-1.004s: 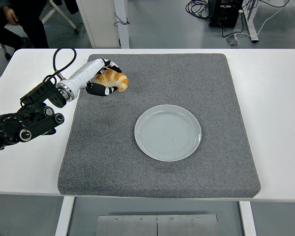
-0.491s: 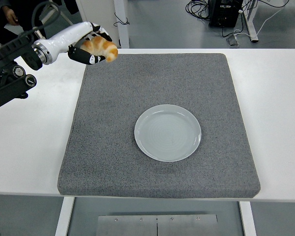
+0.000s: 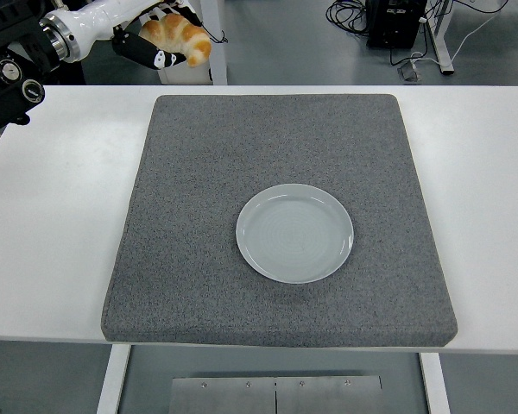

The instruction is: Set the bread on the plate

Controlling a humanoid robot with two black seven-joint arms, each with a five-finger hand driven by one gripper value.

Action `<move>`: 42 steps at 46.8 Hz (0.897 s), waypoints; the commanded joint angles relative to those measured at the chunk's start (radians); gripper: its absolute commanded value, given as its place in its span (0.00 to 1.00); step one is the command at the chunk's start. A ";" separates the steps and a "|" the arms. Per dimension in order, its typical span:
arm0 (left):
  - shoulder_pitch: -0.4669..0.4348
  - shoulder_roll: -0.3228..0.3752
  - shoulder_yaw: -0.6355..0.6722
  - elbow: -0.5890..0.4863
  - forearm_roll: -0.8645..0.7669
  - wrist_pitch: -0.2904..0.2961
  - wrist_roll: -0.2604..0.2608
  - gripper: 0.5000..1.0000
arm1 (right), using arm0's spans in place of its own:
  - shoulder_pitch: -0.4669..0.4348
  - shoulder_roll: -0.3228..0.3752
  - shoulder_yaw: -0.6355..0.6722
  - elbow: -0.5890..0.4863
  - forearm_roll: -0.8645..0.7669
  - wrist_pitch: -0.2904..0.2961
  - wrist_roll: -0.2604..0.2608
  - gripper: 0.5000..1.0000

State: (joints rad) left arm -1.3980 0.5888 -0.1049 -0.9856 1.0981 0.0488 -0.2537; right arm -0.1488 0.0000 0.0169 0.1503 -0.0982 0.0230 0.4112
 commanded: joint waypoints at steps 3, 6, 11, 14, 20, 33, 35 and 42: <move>-0.013 0.013 -0.001 -0.019 0.025 -0.020 0.001 0.00 | 0.000 0.000 0.000 0.000 0.000 0.000 0.000 1.00; -0.024 0.013 -0.001 -0.039 0.043 -0.024 0.001 0.00 | 0.000 0.000 0.000 0.000 0.000 0.000 0.000 1.00; -0.036 0.016 -0.001 -0.079 0.072 -0.026 0.001 0.00 | 0.000 0.000 0.000 0.000 0.000 0.000 0.000 1.00; -0.045 0.013 -0.001 -0.096 0.091 -0.027 0.001 0.00 | 0.000 0.000 0.000 0.000 0.000 0.000 0.000 1.00; -0.058 0.005 -0.001 -0.131 0.105 -0.033 0.004 0.00 | 0.000 0.000 0.000 0.000 0.000 0.000 0.000 1.00; -0.078 -0.023 -0.001 -0.200 0.154 -0.041 0.005 0.00 | 0.000 0.000 0.000 0.000 0.000 0.000 0.000 1.00; -0.078 -0.023 -0.001 -0.219 0.157 -0.041 0.005 0.00 | 0.000 0.000 0.000 0.000 0.000 0.000 0.000 1.00; -0.079 -0.043 -0.001 -0.254 0.161 -0.041 0.005 0.00 | 0.000 0.000 0.000 0.000 0.000 0.000 0.000 1.00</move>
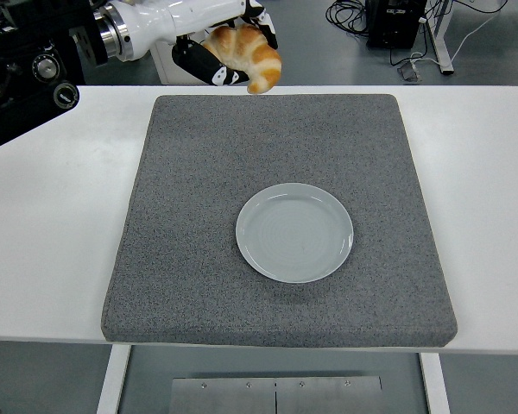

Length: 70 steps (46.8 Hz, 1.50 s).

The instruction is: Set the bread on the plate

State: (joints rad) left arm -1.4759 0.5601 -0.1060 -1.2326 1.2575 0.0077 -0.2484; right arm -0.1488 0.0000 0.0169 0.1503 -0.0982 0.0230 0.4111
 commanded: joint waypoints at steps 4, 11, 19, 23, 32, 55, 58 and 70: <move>-0.001 -0.035 0.000 -0.011 0.014 0.000 0.000 0.00 | 0.000 0.000 0.000 0.000 0.000 0.000 0.000 1.00; -0.003 -0.065 0.000 -0.045 0.031 0.000 -0.002 0.00 | 0.000 0.000 0.000 0.000 0.000 0.000 0.000 1.00; -0.004 -0.120 0.000 -0.048 0.033 0.000 0.003 0.00 | 0.000 0.000 0.000 0.000 0.000 0.000 0.000 1.00; -0.003 -0.147 0.000 -0.051 0.036 0.000 0.003 0.00 | 0.000 0.000 0.000 0.000 0.000 0.000 0.000 1.00; 0.009 -0.207 0.002 -0.048 0.043 0.003 0.006 0.00 | 0.000 0.000 0.000 0.000 0.000 0.000 0.000 1.00; 0.131 -0.252 0.065 -0.014 0.132 0.034 -0.002 0.00 | 0.000 0.000 0.000 0.000 0.000 0.000 0.000 1.00; 0.158 -0.252 0.066 -0.014 0.146 0.034 -0.003 0.00 | 0.000 0.000 0.000 0.000 0.000 0.000 0.000 1.00; 0.233 -0.289 0.065 0.013 0.201 0.044 -0.003 0.00 | 0.000 0.000 0.000 0.000 0.000 0.000 0.000 1.00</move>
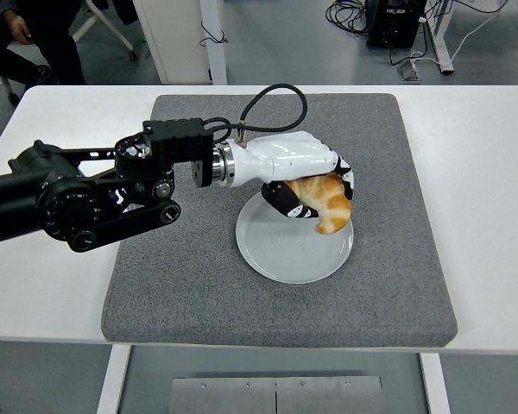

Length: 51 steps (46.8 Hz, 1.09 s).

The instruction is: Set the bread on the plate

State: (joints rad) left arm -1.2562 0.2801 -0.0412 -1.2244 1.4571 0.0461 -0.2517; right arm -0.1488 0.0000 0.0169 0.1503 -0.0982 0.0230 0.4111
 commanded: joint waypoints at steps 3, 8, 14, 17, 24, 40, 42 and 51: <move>0.026 -0.015 0.000 0.022 0.009 0.006 0.000 0.00 | 0.000 0.000 0.000 0.000 0.000 0.000 0.000 1.00; 0.046 -0.030 0.000 0.059 0.022 0.006 -0.003 0.00 | 0.000 0.000 0.000 0.000 0.000 0.000 0.000 1.00; 0.066 -0.033 0.000 0.075 0.023 0.008 -0.008 0.00 | 0.000 0.000 0.000 0.000 0.000 0.000 0.000 1.00; 0.080 -0.038 0.000 0.091 0.023 0.012 -0.009 0.00 | 0.000 0.000 0.000 0.000 0.000 0.000 0.000 1.00; 0.107 -0.062 0.001 0.112 0.054 0.026 -0.009 0.00 | 0.000 0.000 0.000 0.000 0.000 0.000 0.000 1.00; 0.127 -0.082 0.001 0.155 0.063 0.038 -0.024 0.00 | 0.000 0.000 0.000 0.000 0.000 0.000 0.000 1.00; 0.127 -0.084 0.001 0.155 0.063 0.040 -0.023 0.00 | 0.000 0.000 0.000 0.000 0.000 0.000 0.000 1.00; 0.130 -0.084 0.003 0.157 0.063 0.040 -0.024 0.00 | 0.000 0.000 0.000 0.000 0.000 0.000 0.000 1.00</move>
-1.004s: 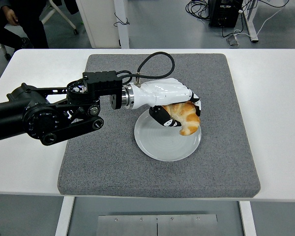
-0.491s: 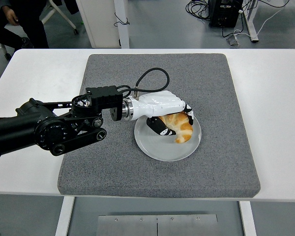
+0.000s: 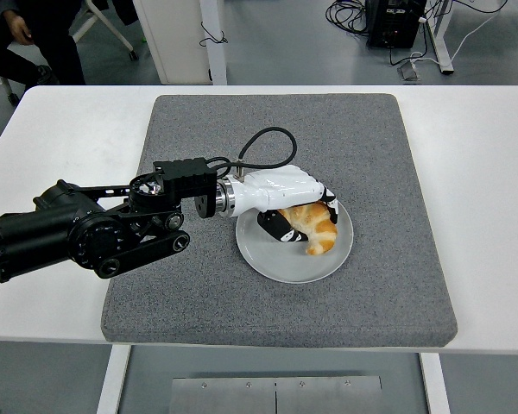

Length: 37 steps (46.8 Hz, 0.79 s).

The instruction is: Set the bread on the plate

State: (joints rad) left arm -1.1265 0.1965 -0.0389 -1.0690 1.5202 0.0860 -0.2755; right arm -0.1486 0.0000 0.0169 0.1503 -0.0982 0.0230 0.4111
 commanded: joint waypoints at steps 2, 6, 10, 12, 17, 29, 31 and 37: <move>0.002 0.001 0.002 0.001 0.000 0.000 -0.001 0.00 | 0.000 0.000 0.000 0.000 0.000 0.000 0.000 1.00; 0.004 0.001 0.028 0.003 0.000 0.004 -0.001 0.00 | 0.000 0.000 0.000 0.000 0.000 0.000 0.000 1.00; 0.004 0.001 0.045 0.009 0.000 0.021 -0.004 0.00 | 0.000 0.000 0.000 0.000 0.000 0.000 0.000 1.00; 0.004 0.001 0.050 0.012 -0.002 0.029 -0.004 0.00 | 0.000 0.000 0.000 0.000 0.000 0.000 0.000 1.00; 0.004 0.001 0.054 0.015 -0.003 0.031 -0.004 0.00 | 0.000 0.000 0.000 0.000 0.000 0.000 0.000 1.00; -0.006 0.001 0.053 0.014 -0.023 0.028 -0.001 0.93 | 0.000 0.000 0.000 0.000 0.000 0.000 0.000 1.00; -0.007 0.004 0.053 0.014 -0.026 0.023 -0.001 0.94 | 0.000 0.000 0.000 0.000 0.000 0.000 0.000 1.00; -0.012 0.011 0.053 0.012 -0.034 0.020 -0.002 0.94 | 0.000 0.000 0.000 0.000 0.000 0.000 0.000 1.00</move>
State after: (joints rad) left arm -1.1364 0.2039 0.0139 -1.0566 1.4905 0.1063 -0.2763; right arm -0.1488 0.0000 0.0169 0.1503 -0.0982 0.0230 0.4111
